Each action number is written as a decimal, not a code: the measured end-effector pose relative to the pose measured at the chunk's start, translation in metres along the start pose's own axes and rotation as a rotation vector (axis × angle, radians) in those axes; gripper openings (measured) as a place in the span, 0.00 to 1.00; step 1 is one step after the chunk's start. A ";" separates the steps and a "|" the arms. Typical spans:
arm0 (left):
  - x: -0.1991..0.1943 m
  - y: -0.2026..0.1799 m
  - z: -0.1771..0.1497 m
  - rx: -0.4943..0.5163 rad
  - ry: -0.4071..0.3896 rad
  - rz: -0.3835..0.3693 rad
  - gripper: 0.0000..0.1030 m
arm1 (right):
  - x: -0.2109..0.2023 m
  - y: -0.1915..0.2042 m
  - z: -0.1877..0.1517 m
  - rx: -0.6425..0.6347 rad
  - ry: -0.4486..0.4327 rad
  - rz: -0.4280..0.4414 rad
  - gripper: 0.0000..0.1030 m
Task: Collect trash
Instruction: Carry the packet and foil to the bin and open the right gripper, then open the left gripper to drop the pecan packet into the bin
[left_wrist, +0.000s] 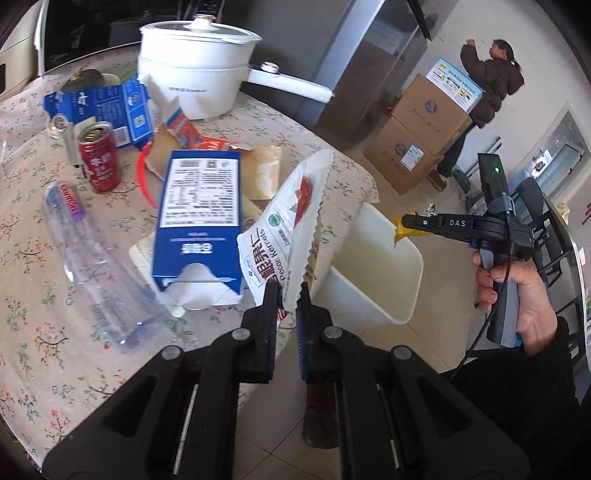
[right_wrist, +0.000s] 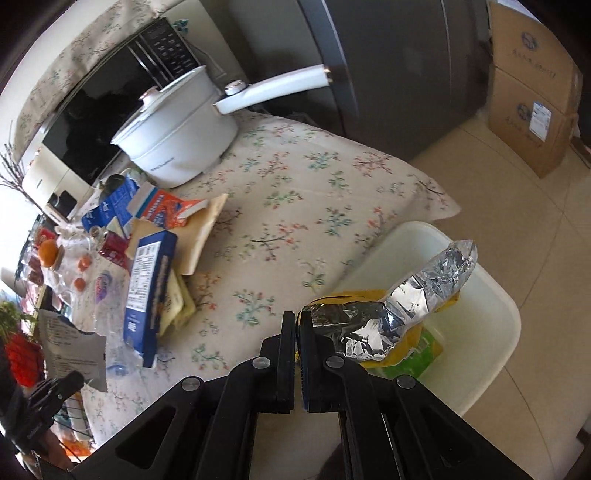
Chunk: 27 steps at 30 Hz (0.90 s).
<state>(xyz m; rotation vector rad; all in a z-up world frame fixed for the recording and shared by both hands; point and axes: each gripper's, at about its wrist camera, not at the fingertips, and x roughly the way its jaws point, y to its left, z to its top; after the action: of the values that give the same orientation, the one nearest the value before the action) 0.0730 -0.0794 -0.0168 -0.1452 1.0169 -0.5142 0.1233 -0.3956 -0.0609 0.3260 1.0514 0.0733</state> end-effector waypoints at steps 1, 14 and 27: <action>0.006 -0.011 0.001 0.020 0.011 -0.009 0.10 | 0.002 -0.010 0.000 0.013 0.006 -0.014 0.03; 0.103 -0.108 0.014 0.167 0.136 -0.089 0.10 | -0.002 -0.075 -0.010 0.157 0.038 -0.056 0.48; 0.190 -0.136 0.028 0.172 0.196 -0.102 0.11 | -0.030 -0.115 -0.030 0.227 0.005 -0.124 0.53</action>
<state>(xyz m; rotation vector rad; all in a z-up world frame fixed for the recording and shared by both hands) 0.1298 -0.2915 -0.1009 0.0067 1.1545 -0.7168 0.0715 -0.5045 -0.0834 0.4649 1.0843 -0.1572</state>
